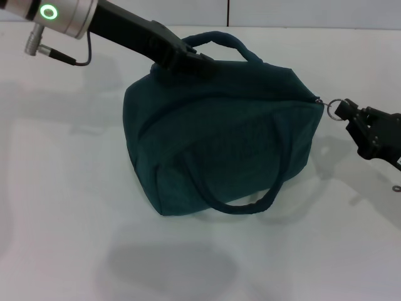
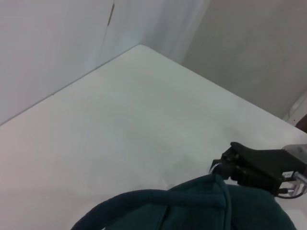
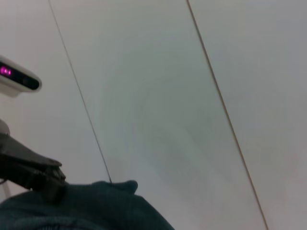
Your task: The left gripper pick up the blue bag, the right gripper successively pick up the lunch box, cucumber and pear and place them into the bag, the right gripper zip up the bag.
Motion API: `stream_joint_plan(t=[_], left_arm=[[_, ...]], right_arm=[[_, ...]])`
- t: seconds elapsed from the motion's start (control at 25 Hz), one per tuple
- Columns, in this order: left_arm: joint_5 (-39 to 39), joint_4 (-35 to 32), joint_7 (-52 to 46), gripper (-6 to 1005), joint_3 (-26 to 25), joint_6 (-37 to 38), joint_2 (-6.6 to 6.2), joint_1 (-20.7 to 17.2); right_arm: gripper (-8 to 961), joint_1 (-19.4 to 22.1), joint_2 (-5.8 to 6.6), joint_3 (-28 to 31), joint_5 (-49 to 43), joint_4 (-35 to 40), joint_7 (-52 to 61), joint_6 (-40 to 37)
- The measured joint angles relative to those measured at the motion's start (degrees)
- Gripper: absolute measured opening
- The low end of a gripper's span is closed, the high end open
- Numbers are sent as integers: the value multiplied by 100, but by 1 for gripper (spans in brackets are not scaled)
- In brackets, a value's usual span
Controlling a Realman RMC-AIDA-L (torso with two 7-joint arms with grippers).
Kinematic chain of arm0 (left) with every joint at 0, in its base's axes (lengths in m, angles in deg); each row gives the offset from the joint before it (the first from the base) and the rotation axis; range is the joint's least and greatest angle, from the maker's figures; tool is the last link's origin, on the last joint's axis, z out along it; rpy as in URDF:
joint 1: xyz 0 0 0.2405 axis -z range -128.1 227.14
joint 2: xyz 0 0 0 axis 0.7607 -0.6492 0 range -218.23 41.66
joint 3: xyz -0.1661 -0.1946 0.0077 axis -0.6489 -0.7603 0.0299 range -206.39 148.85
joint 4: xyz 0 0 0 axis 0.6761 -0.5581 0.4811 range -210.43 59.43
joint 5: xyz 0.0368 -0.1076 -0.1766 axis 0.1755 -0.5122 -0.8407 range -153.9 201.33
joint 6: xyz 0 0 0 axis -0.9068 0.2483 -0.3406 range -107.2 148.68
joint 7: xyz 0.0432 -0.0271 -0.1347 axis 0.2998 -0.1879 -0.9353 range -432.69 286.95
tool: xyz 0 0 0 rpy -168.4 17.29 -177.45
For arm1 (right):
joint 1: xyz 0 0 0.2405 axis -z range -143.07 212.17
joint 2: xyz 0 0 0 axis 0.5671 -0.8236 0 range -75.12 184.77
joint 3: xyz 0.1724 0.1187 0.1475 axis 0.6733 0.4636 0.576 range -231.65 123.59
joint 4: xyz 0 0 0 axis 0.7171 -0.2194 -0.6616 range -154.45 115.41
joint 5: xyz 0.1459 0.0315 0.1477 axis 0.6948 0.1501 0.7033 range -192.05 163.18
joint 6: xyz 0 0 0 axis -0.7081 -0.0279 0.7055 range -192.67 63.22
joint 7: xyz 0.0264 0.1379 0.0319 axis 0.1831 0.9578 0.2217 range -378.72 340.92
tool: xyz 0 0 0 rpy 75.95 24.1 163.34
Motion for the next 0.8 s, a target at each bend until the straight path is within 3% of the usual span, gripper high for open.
stream_joint_plan(t=[0.32,0.56,0.8], left_arm=[[-29,-1,-3,43,-10,34,-36,-38],[-30,8,4,42,-11,39,-87,-160],[-31,53,55,43,-149,35,-49,-285]], right_arm=[[15,-11,-13,-165,-34,1,-29,129],[16,-10,30,-636,-48,53,-30,-467],[15,69,58,-638,-23,2,-30,-600]])
